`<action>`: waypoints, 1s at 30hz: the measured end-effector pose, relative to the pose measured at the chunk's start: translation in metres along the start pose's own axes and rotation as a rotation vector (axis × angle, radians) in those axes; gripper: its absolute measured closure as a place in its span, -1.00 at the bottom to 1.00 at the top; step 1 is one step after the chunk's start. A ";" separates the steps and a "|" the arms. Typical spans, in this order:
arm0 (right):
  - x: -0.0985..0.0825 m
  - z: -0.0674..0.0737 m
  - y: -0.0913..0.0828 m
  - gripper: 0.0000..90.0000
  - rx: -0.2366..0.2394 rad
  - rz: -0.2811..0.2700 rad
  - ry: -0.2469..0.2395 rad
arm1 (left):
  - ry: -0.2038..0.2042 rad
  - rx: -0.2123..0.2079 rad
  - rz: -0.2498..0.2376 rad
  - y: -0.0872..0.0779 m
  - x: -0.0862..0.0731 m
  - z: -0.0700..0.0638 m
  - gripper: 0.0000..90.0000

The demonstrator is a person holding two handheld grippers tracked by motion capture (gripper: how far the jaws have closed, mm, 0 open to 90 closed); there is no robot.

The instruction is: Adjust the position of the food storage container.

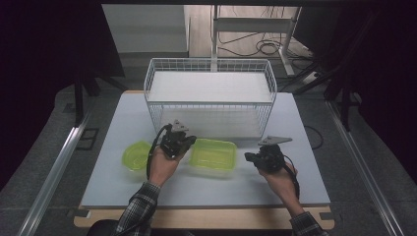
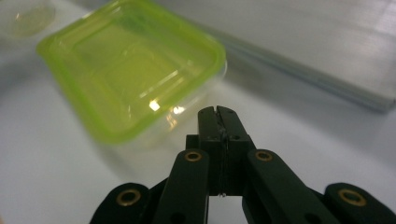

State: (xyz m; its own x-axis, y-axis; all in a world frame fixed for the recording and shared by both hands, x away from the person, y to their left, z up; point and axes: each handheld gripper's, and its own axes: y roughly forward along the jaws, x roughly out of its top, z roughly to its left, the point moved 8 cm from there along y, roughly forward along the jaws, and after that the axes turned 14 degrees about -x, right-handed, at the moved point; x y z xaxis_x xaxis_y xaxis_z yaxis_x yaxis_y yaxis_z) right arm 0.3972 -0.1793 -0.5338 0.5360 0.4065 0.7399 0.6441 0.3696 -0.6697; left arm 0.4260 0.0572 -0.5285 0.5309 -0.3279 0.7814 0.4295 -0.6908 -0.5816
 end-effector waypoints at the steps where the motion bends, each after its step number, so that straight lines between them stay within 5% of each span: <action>1: 0.004 0.000 0.003 0.98 0.001 -0.002 0.004 | 0.002 0.006 0.004 0.004 0.002 0.003 0.99; 7: 0.034 0.006 0.028 0.98 -0.025 -0.034 0.012 | 0.000 0.041 0.019 0.027 0.012 0.016 1.00; 14: 0.051 0.005 0.052 0.97 -0.080 -0.036 0.006 | 0.004 0.032 0.077 0.042 0.009 0.021 1.00; 18: 0.047 0.003 0.062 0.97 -0.082 -0.020 0.010 | -0.001 0.016 0.075 0.039 0.006 0.019 1.00; 30: 0.037 0.015 0.055 0.91 -0.040 -0.002 -0.017 | -0.012 -0.038 0.102 0.023 -0.020 -0.002 1.00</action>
State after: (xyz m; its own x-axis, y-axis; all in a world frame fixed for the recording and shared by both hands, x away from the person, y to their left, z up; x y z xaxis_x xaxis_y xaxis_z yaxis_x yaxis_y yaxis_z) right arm 0.4446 -0.1308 -0.5442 0.5252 0.4201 0.7400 0.6670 0.3368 -0.6646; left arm 0.4240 0.0471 -0.5569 0.5796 -0.3900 0.7155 0.3444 -0.6785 -0.6489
